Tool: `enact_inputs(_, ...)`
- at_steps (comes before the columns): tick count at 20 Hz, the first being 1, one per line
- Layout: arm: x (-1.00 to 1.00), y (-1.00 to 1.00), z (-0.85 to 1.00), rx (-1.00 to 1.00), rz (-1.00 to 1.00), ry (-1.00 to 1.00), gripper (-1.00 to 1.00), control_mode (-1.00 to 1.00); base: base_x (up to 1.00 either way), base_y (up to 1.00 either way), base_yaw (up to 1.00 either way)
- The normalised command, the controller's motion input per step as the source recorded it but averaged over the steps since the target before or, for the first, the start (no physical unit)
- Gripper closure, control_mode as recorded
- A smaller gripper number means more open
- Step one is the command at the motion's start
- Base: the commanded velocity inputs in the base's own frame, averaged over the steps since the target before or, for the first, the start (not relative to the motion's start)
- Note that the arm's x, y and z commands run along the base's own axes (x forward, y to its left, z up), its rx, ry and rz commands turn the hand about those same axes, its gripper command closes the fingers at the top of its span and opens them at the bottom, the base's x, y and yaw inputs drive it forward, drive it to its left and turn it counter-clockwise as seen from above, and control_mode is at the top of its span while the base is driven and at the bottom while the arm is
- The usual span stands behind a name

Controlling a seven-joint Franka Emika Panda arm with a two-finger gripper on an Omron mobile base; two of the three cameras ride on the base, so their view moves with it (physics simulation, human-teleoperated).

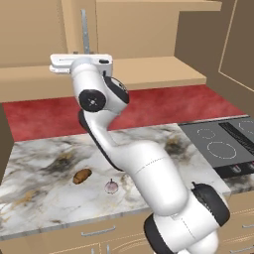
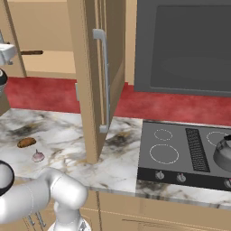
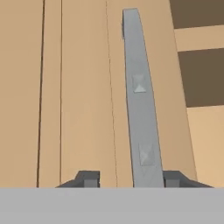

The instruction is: Pick the pan from the cabinet and place it on the stove. Then turn on the stove burner for the pan.

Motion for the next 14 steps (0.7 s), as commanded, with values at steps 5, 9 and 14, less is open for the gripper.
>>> enact_inputs(5,0.01,-0.34,-0.02,0.00,0.00,0.00,1.00,-1.00,0.00,0.00,0.00)
enact_inputs(9,0.00,-0.13,0.00,0.00,0.00,0.00,1.00,-1.00,0.00,0.00,0.00)
enact_inputs(14,0.00,-0.01,0.00,0.00,-0.02,0.00,1.00,-1.00,0.00,0.00,0.00)
